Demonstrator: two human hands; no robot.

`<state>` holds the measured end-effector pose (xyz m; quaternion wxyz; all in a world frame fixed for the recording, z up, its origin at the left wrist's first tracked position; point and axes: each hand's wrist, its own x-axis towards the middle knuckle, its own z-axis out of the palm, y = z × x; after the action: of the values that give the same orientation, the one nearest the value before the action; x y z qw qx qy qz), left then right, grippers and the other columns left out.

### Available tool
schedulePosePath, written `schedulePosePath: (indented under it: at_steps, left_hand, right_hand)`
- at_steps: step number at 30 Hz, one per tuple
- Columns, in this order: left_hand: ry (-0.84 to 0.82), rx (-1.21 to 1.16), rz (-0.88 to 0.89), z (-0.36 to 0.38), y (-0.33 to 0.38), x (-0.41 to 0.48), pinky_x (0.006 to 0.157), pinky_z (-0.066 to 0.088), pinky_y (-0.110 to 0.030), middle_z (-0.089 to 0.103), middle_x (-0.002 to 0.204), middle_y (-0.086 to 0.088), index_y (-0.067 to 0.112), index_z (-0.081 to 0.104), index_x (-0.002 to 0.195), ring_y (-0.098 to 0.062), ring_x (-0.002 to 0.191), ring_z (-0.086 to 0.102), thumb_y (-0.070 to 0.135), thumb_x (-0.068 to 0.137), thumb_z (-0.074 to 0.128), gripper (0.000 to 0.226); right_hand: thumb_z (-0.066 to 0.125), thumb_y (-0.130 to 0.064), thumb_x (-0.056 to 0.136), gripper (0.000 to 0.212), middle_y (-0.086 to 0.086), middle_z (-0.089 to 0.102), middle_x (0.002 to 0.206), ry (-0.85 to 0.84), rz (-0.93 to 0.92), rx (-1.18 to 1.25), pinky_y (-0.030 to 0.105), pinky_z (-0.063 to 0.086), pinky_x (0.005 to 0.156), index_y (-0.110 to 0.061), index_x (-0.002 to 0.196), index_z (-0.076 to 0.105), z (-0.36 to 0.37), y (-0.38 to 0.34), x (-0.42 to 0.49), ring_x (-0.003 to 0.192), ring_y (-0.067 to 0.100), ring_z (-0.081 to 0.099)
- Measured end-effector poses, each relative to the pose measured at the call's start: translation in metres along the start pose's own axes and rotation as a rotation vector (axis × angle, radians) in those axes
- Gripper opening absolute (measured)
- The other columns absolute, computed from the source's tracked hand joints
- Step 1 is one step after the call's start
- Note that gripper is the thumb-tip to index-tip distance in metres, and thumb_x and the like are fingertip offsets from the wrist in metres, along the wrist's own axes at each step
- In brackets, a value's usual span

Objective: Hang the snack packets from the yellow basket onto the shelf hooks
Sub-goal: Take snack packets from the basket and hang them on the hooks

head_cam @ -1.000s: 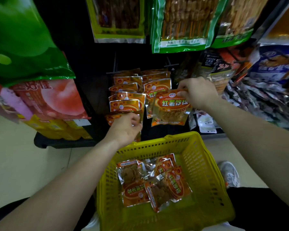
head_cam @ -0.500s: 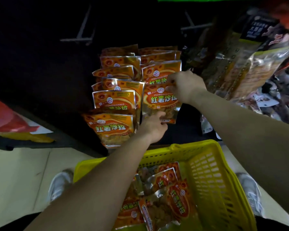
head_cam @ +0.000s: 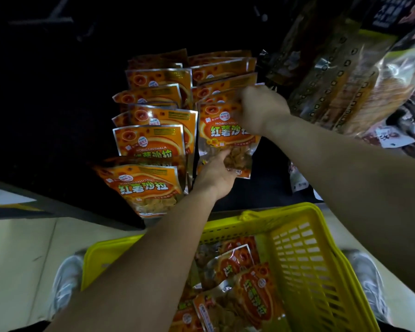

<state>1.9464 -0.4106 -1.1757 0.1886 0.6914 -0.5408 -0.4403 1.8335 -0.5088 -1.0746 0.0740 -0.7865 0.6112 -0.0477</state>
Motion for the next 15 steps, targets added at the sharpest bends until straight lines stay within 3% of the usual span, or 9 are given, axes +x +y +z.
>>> schedulePosePath:
  at_steps: [4, 9, 12, 15]
  left_hand:
    - [-0.021, 0.068, -0.013, -0.001, 0.001, -0.008, 0.100, 0.051, -0.041, 0.044, 0.154, 0.003, 0.044, 0.025, 0.153, -0.025, 0.127, 0.055, 0.028, 0.097, 0.058, 0.067]
    - [-0.038, 0.076, 0.022, -0.011, 0.007, -0.026, 0.104, 0.048, -0.040, 0.051, 0.147, 0.003, 0.044, 0.026, 0.153, -0.024, 0.124, 0.056, 0.028, 0.097, 0.058, 0.067]
    - [-0.049, 0.090, 0.018, -0.025, 0.016, -0.049, 0.104, 0.043, -0.031, 0.046, 0.153, 0.001, 0.036, 0.026, 0.155, -0.024, 0.129, 0.054, 0.028, 0.098, 0.056, 0.065]
    - [-0.044, 0.090, 0.051, -0.038, 0.028, -0.083, 0.098, 0.050, -0.035, 0.054, 0.146, -0.002, 0.035, 0.039, 0.149, -0.021, 0.113, 0.060, 0.034, 0.098, 0.056, 0.054]
  right_hand:
    - [0.062, -0.029, 0.089, 0.035, 0.011, 0.062, 0.122, 0.019, -0.067, 0.002, 0.041, 0.049, 0.084, -0.022, 0.123, 0.059, -0.002, 0.002, -0.009, 0.109, 0.036, 0.059]
    - [0.064, -0.029, 0.086, 0.057, 0.015, 0.051, 0.132, 0.038, -0.058, 0.028, 0.046, 0.044, 0.095, -0.016, 0.139, 0.046, -0.017, 0.011, -0.034, 0.124, 0.038, 0.043]
    - [0.062, -0.029, 0.089, 0.053, 0.015, 0.051, 0.129, 0.050, -0.045, 0.073, 0.047, 0.047, 0.094, -0.014, 0.138, 0.047, -0.033, 0.010, -0.061, 0.122, 0.037, 0.044]
    - [0.062, -0.032, 0.090, 0.049, 0.014, 0.052, 0.126, 0.032, -0.017, 0.115, 0.049, 0.049, 0.092, -0.015, 0.135, 0.050, -0.051, 0.008, -0.100, 0.120, 0.036, 0.046]
